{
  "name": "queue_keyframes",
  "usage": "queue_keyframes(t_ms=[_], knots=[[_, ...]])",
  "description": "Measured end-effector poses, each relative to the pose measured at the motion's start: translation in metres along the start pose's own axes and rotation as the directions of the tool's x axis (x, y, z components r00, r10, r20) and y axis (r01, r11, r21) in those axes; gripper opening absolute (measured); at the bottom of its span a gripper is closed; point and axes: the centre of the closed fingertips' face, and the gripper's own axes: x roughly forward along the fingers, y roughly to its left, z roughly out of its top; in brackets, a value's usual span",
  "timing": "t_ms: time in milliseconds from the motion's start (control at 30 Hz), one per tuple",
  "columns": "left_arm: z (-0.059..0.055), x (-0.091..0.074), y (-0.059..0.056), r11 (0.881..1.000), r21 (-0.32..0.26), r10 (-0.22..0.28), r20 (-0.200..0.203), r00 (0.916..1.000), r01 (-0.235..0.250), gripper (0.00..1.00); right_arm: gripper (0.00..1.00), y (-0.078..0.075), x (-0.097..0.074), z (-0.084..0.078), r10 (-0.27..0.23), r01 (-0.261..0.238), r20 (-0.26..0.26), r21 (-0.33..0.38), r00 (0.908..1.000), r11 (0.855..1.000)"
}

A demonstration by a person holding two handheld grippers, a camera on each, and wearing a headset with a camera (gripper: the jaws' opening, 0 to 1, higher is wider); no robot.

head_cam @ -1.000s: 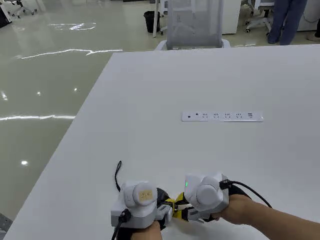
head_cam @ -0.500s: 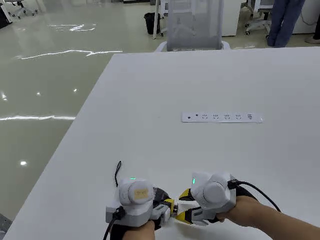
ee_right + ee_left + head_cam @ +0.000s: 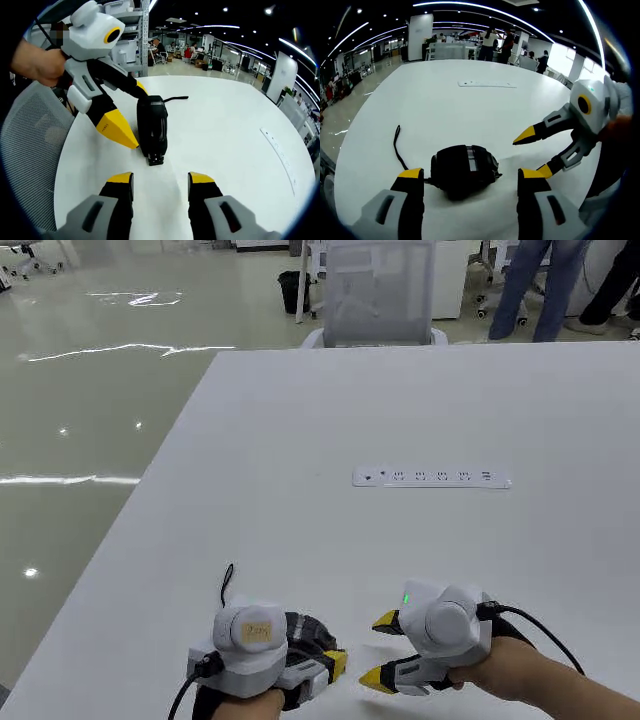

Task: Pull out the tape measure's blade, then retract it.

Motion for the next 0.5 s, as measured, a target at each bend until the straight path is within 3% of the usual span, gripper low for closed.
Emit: queue_keyframes(t_ms=[233, 367, 500], knots=[[-0.007, -0.005, 0.001, 0.999, 0.006, -0.047, -0.015, 0.9988, 0.048, 0.79, 0.49, 0.000, -0.016, -0.009, -0.025, 0.025, 0.002, 0.035, 0.9997, 0.999], [-0.013, -0.010, -0.001, 0.995, 0.026, -0.097, -0.035, 0.9947, 0.098, 0.79, 0.53, -0.001, -0.026, -0.017, -0.043, 0.043, 0.002, 0.066, 0.9991, 0.997], [-0.018, -0.014, 0.002, 0.992, 0.053, -0.112, -0.051, 0.9924, 0.115, 0.81, 0.55, -0.002, -0.035, -0.023, -0.064, 0.063, 0.007, 0.097, 0.9979, 0.993]])
